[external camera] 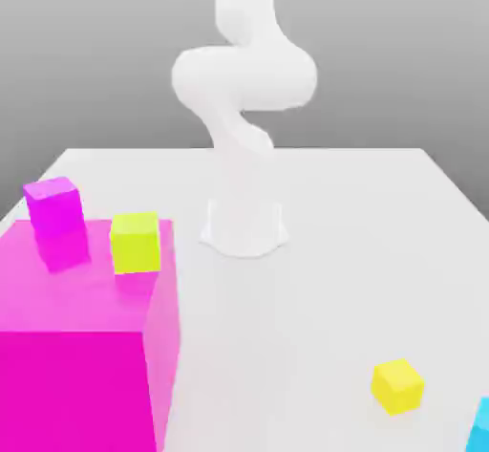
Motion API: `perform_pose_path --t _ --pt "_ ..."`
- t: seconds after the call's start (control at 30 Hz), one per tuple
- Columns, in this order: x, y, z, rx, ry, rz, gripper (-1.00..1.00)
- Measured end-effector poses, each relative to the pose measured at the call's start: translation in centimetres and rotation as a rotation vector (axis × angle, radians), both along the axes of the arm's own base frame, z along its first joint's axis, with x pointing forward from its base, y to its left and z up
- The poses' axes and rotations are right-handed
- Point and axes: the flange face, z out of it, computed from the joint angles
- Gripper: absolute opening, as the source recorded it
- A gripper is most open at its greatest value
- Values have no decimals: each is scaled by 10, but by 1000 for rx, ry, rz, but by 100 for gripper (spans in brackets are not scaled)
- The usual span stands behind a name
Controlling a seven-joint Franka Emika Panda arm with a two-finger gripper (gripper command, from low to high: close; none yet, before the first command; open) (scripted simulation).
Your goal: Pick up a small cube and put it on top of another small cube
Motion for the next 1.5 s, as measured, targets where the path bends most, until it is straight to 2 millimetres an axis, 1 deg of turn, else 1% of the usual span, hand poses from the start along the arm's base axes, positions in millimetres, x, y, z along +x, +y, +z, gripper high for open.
perform_pose_path --t 0.13,0.27,0.4,0.53,0.67,0.8,0.9,1.0,1.07,1.17,1.2,1.37,1.4,1.43,1.5 --pt "48 32 -46 -54 95 98 0" --pt "86 66 -97 -104 184 199 0" --pt "116 104 -154 -153 271 304 0" --pt "135 143 -217 -199 357 413 0" --pt "142 190 -283 -246 440 540 0" --pt "142 223 -353 -284 523 643 0" --pt "134 248 -406 -312 585 728 0" --pt "120 272 -460 -338 647 815 0" --pt "113 282 -494 -348 672 851 0" --pt "110 285 -542 -350 680 862 0" --pt "110 285 -551 -351 680 863 -100" --pt "110 285 -551 -350 681 863 -100" --pt "109 285 -555 -351 681 864 -100" --pt "109 285 -550 -351 681 864 -100" --pt "110 285 -526 -350 681 864 -100"
